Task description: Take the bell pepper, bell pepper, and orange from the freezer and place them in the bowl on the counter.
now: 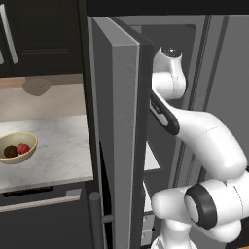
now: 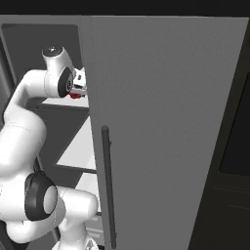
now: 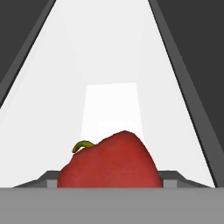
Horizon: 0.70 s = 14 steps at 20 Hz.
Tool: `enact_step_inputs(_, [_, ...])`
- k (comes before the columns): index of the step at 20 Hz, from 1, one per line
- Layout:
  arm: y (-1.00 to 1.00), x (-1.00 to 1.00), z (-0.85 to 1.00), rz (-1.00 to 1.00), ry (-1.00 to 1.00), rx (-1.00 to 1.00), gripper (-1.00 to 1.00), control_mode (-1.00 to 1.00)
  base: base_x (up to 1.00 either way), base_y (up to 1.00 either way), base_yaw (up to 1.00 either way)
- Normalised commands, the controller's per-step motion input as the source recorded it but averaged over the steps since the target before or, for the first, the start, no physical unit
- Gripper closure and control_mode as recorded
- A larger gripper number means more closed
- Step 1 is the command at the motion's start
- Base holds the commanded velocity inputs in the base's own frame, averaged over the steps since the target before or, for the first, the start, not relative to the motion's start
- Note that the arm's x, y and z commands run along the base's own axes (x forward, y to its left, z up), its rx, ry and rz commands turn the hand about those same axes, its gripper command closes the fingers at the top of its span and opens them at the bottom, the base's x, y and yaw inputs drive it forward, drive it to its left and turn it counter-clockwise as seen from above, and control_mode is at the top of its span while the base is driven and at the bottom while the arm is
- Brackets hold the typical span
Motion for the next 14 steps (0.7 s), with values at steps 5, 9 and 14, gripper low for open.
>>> enact_step_inputs(5, [0.0,-0.55,0.21,0.0,0.0,0.0,1.0,-1.0,0.0,0.0,0.0])
enact_step_inputs(9, [0.0,-0.48,0.24,0.0,0.0,0.0,1.0,-1.0,0.0,0.0,0.0])
enact_step_inputs(14, [0.0,-0.48,0.22,0.0,0.0,0.0,1.0,-1.0,0.0,0.0,0.0])
